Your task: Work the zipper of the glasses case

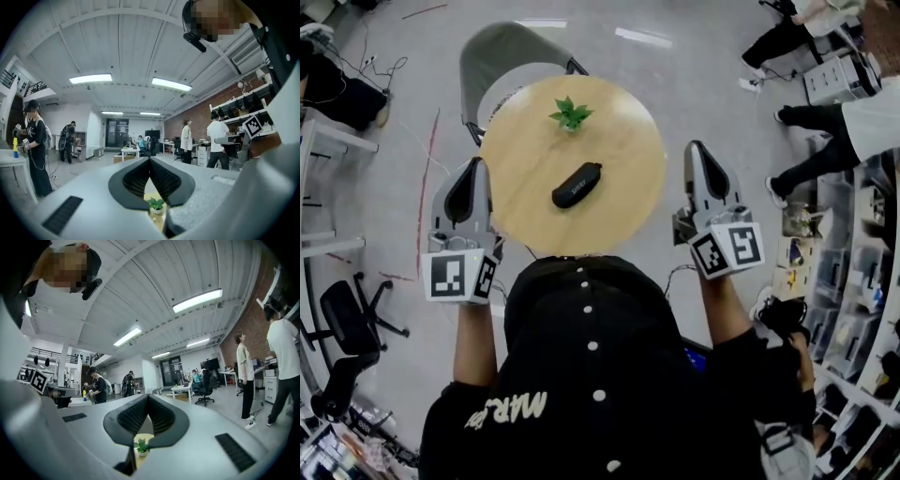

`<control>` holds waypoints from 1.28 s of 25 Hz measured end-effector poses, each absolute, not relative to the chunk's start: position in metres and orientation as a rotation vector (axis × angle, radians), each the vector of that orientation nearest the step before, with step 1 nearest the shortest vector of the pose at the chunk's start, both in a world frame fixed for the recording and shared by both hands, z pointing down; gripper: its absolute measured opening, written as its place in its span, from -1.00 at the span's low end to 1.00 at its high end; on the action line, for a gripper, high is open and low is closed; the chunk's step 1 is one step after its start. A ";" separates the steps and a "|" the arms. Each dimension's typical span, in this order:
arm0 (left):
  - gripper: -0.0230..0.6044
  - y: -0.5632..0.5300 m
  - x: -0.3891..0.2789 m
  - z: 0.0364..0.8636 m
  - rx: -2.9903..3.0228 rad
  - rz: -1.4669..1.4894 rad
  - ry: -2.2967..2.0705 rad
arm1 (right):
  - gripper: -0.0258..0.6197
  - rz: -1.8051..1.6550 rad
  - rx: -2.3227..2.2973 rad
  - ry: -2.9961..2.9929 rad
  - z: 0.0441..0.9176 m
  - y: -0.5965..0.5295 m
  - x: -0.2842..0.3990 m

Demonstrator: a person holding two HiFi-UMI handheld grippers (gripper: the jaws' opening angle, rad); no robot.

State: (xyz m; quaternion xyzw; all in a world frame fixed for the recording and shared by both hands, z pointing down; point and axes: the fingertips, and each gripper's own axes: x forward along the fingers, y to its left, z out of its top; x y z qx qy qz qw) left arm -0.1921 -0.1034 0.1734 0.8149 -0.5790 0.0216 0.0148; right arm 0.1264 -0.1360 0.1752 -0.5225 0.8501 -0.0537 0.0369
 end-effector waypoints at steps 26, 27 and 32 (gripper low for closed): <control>-0.92 -0.092 -0.227 0.163 2.456 0.049 -2.000 | -0.92 0.051 -1.731 2.516 0.149 -0.122 0.154; -0.92 -0.093 -0.225 0.163 2.460 0.051 -1.996 | -0.92 0.052 -1.731 2.521 0.149 -0.122 0.154; -0.92 -0.096 -0.217 0.159 2.490 0.059 -1.986 | -0.92 0.057 -1.715 2.556 0.151 -0.123 0.147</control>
